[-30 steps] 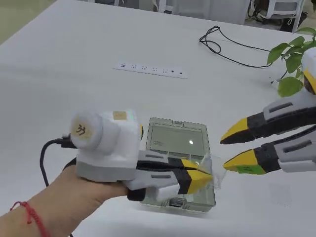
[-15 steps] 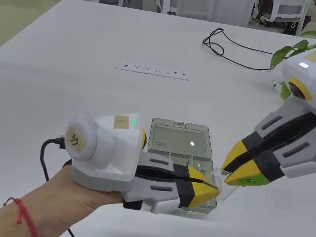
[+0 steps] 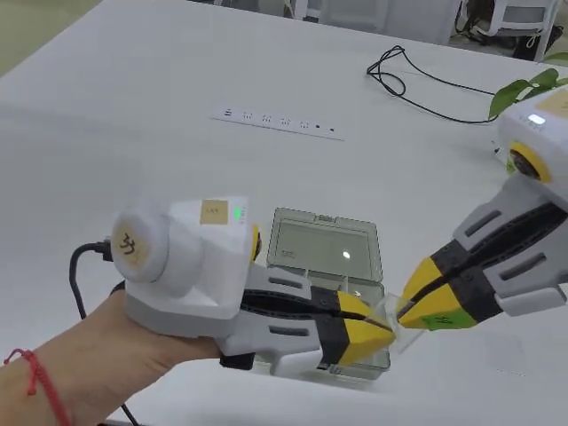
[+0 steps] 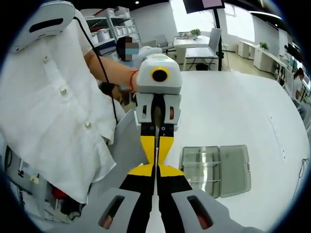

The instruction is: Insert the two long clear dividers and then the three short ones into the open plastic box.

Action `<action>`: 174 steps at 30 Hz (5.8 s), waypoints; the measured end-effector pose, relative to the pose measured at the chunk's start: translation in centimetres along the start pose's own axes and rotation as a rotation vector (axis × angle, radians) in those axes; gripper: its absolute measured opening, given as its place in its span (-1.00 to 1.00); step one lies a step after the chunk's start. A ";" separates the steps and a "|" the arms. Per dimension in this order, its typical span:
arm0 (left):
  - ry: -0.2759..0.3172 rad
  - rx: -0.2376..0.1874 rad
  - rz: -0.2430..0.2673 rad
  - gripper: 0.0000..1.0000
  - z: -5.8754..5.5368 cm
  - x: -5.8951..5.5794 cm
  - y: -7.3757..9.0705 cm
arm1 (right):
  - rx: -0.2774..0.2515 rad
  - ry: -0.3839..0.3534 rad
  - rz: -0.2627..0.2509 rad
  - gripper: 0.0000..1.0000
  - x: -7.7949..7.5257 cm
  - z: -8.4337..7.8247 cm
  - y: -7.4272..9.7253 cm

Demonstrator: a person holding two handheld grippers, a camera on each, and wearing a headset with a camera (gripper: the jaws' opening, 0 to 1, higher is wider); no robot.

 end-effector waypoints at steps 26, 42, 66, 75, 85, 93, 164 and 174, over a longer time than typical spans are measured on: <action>-0.012 -0.003 0.058 -0.94 -0.5 0.5 1.0 | 0.009 0.011 -0.026 -0.95 0.0 0.3 -0.3; 0.019 -0.022 0.176 -0.56 -0.9 2.3 3.6 | 0.014 -0.005 -0.106 -0.95 -1.4 -0.1 0.7; 0.067 -0.002 0.324 0.26 -3.4 4.9 7.5 | 0.107 -0.019 -0.214 -0.95 -6.4 -4.0 -2.5; 0.054 0.018 0.353 0.72 -4.2 5.5 7.7 | 0.098 -0.047 -0.225 -0.95 -7.4 -5.9 -4.7; 0.056 0.034 0.355 0.94 -4.7 5.7 7.5 | 0.101 -0.078 -0.227 -0.95 -7.9 -7.8 -6.7; 0.059 0.039 0.346 1.00 -4.8 5.6 7.1 | 0.100 -0.099 -0.234 -0.95 -7.9 -8.3 -7.1; 0.072 0.030 0.330 0.96 -4.7 6.2 6.8 | 0.294 0.026 -0.166 -0.96 -8.8 -10.7 -12.6; 0.065 0.034 0.327 0.96 -4.6 5.9 6.6 | 0.294 0.015 -0.174 -0.96 -8.7 -10.7 -12.6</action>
Point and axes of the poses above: the centre of the closed fingertips' face, and the gripper's own axes: y roughly backward along the fingers, x roughly to its left, z roughly out of its top, the point moved 6 cm from there along y, roughly backward along the fingers, and after that the axes turned 15 degrees about y, right-handed, at the moved point
